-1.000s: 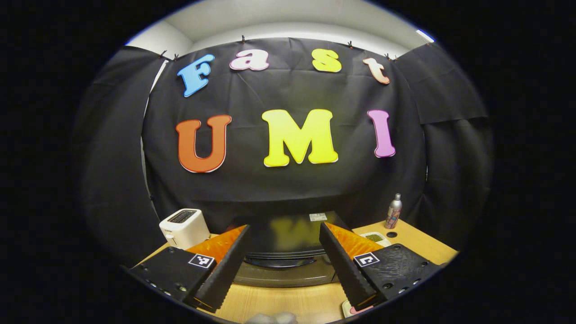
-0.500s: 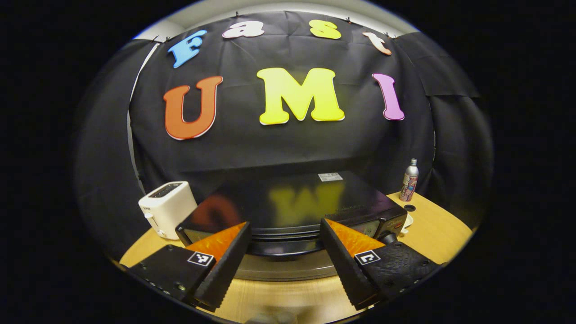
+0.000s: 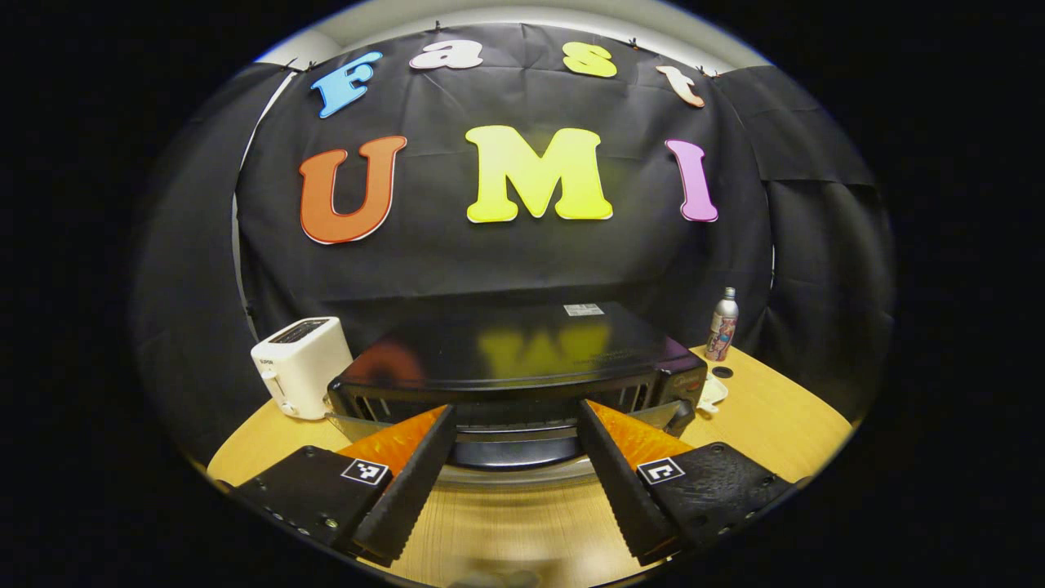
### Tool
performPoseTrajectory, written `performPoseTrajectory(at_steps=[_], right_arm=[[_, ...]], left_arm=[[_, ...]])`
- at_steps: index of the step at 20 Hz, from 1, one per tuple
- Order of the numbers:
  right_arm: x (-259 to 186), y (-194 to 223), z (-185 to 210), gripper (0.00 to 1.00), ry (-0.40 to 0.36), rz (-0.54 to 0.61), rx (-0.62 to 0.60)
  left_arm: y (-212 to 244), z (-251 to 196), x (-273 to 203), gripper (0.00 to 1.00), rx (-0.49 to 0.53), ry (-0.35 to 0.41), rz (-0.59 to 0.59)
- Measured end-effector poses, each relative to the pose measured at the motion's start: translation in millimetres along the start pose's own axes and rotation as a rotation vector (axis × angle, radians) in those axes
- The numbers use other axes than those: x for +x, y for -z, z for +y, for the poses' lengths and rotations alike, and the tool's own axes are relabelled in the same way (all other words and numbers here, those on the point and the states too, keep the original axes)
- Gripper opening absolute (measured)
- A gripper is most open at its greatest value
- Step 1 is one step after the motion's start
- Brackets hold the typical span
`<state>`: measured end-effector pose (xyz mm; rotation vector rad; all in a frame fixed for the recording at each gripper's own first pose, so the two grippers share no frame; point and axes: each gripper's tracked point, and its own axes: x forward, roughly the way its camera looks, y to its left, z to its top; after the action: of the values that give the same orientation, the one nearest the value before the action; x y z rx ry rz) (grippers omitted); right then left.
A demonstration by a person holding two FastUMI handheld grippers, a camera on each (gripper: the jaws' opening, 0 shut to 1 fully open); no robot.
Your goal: Open the electric oven with the left hand, put the food in, and close the electric oven.
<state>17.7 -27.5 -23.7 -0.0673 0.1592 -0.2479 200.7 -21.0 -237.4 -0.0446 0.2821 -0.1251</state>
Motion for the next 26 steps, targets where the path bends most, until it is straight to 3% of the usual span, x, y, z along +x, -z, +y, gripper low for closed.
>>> performPoseTrajectory(at_steps=[12, 22, 25, 26], right_arm=[[-12, 14, 25, 1.00, -0.101, 0.037, -0.022], [-32, 46, 5, 0.99, -0.069, 0.102, -0.014], [-34, 56, 1, 0.99, -0.055, 0.122, -0.020], [-34, 58, 1, 1.00, -0.052, 0.127, -0.023]], left_arm=[[86, -4, -67, 0.95, -0.021, 0.008, 0.175], [166, -2, -78, 0.96, -0.001, -0.001, 0.379], [174, 0, -75, 1.00, -0.031, -0.002, 0.406], [175, -2, -77, 0.97, -0.027, -0.001, 0.403]])
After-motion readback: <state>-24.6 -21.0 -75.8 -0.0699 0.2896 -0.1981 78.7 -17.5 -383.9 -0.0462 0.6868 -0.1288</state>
